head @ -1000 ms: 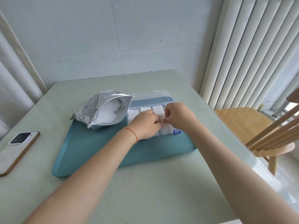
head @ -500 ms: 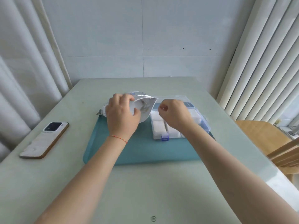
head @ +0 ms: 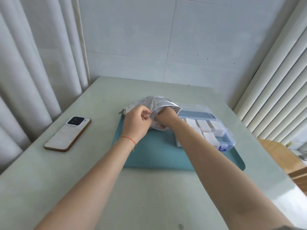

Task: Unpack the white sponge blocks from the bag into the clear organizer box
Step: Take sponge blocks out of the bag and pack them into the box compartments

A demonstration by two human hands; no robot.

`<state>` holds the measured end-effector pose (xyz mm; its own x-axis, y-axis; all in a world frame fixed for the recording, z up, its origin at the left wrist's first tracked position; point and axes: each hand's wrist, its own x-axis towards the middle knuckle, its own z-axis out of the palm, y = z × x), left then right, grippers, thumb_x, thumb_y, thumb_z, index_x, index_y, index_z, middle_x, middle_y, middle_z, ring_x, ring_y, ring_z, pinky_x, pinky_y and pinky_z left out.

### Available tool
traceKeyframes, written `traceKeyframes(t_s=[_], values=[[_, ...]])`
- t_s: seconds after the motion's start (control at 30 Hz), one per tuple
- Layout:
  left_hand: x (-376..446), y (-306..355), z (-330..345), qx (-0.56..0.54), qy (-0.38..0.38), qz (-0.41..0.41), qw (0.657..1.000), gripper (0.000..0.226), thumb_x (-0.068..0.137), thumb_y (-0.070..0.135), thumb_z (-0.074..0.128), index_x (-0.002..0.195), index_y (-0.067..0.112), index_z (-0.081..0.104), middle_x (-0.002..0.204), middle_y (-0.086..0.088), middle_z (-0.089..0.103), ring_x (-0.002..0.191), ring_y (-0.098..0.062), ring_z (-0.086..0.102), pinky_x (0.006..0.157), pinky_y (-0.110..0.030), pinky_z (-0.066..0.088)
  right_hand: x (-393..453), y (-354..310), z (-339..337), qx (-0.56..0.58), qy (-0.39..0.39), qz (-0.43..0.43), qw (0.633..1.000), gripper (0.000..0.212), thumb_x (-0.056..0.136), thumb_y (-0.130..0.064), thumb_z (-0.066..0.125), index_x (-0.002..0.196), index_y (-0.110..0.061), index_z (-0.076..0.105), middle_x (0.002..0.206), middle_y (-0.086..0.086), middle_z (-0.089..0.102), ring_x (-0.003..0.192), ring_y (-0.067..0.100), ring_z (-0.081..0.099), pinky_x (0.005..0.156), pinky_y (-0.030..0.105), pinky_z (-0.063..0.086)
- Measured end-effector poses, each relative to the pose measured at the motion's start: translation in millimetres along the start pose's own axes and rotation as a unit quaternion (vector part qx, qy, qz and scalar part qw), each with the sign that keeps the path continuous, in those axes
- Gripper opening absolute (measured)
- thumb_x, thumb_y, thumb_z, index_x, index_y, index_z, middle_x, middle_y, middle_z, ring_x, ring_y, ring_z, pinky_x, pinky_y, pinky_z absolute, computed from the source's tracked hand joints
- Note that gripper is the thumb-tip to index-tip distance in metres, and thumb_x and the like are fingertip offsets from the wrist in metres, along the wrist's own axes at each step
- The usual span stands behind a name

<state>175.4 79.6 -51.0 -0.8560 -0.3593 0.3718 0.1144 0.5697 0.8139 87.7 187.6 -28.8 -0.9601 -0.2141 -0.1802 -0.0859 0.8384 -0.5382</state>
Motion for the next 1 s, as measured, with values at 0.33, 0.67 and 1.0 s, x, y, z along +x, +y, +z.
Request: traceKeyframes(t_s=[0.33,0.67,1.0], values=[[-0.9,-1.8,-3.1,-0.035,0.028,-0.001,0.999,0.022,0.080,0.000,0.061,0.088,0.020,0.065,0.073,0.012,0.058,0.066,-0.012,0.055,0.061,-0.006,0.039,-3.4,-9.3,5.5,0.114,0.044,0.018,0.992,0.021,0.087,-0.017,0.064,0.103,-0.006,0.071,0.065,0.006,0.063,0.051,0.021,0.054,0.052,0.020,0.044],[1.6,-0.5,0.0,-0.005,0.034,-0.006,0.999,0.017,0.080,0.002,0.061,0.088,0.017,0.067,0.075,0.008,0.059,0.070,-0.016,0.056,0.061,-0.009,0.039,-30.1,22.9,-30.5,0.170,0.078,0.004,0.982,0.016,0.084,-0.018,0.075,0.088,-0.014,0.060,0.061,-0.001,0.053,0.042,0.014,0.045,0.036,0.014,0.033],[-8.2,14.1,-1.1,0.089,0.014,-0.013,0.996,0.019,0.083,0.015,0.063,0.100,0.022,0.061,0.093,0.005,0.054,0.084,-0.012,0.048,0.069,-0.026,0.035,-43.5,52.0,-50.4,0.188,0.053,0.013,0.981,0.035,0.083,-0.008,0.072,0.111,-0.012,0.051,0.068,0.004,0.049,0.048,0.018,0.042,0.046,0.024,0.036]])
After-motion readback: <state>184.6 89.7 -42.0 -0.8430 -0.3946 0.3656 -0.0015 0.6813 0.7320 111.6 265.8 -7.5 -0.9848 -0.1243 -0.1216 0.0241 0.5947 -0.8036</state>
